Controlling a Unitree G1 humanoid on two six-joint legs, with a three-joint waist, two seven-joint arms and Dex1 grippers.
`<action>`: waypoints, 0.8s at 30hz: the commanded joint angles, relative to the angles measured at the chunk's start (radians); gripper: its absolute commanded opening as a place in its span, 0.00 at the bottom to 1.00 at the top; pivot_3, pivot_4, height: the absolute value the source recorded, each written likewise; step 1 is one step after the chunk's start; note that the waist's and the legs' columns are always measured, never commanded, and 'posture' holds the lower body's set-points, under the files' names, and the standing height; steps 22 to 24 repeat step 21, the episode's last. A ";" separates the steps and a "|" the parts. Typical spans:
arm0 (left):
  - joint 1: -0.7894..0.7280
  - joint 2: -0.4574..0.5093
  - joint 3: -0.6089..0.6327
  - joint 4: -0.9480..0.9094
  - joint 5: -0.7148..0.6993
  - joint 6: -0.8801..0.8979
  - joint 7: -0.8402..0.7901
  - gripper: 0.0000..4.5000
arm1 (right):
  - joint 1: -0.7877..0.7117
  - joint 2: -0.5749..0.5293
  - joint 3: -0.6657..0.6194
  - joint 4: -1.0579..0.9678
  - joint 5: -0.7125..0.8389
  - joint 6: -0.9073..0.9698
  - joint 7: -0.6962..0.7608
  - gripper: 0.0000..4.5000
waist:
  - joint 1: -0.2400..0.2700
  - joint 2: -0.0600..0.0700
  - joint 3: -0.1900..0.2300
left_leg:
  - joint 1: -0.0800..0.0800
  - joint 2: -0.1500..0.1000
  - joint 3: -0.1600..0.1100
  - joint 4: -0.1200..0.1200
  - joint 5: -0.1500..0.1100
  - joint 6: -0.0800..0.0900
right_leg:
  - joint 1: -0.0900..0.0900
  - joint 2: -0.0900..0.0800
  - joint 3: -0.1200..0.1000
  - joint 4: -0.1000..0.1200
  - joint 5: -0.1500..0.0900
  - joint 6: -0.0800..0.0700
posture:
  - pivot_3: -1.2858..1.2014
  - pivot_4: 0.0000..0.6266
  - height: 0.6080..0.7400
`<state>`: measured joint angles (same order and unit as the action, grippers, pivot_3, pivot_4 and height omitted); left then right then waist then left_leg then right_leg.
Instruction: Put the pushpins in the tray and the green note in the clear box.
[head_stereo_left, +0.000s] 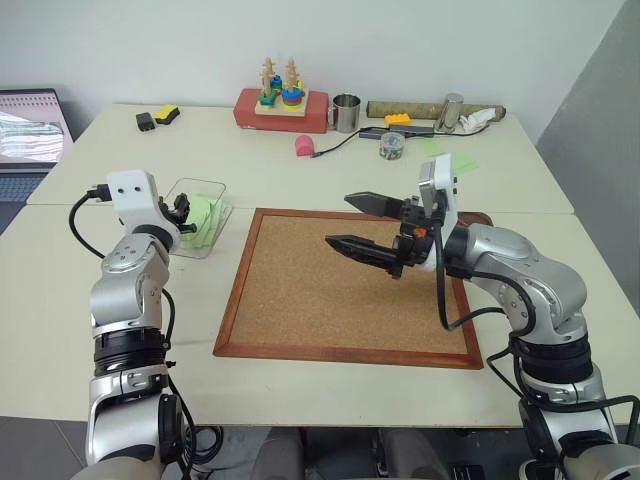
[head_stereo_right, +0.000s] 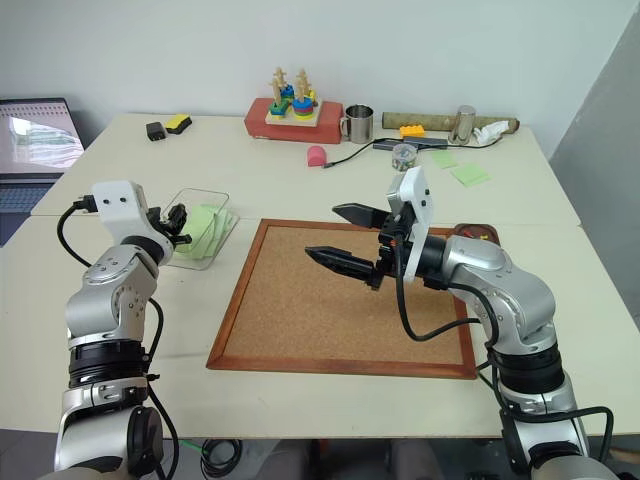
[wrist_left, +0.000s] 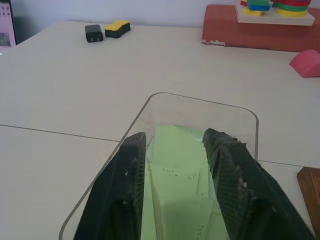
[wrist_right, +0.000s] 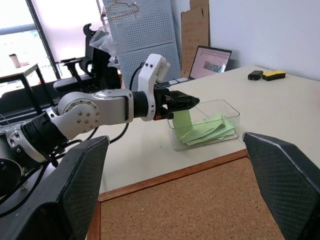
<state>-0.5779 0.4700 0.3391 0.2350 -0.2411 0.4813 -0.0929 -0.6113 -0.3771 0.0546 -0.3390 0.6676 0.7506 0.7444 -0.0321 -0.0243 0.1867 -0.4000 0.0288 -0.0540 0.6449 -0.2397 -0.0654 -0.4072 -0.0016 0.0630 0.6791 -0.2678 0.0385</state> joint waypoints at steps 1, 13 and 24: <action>-0.019 0.029 -0.017 -0.031 0.032 -0.050 -0.013 0.64 | -0.018 -0.006 -0.014 -0.026 0.001 -0.019 -0.010 1.00 | 0.000 0.000 0.000 | 0.000 0.000 0.000 0.000 0.000 0.000 | 0.000 0.000 0.000 0.000 0.000 0.000 | 0.52 0.24 1.00; 0.093 0.192 -0.239 -0.337 -0.105 0.077 -0.536 1.00 | 0.042 -0.151 -0.047 0.060 -0.111 -0.086 0.016 1.00 | -0.002 0.000 0.000 | 0.000 0.000 0.001 -0.001 0.000 0.000 | 0.000 0.000 0.001 -0.001 0.000 0.000 | 0.52 0.24 1.00; 0.177 0.391 -0.208 -0.390 -0.234 0.164 -0.833 1.00 | 0.194 -0.297 -0.099 0.032 -0.110 -0.096 0.097 1.00 | -0.009 0.000 0.000 | 0.000 0.001 0.002 -0.002 0.000 0.000 | -0.002 0.001 0.001 0.000 -0.003 0.003 | 0.52 0.24 1.00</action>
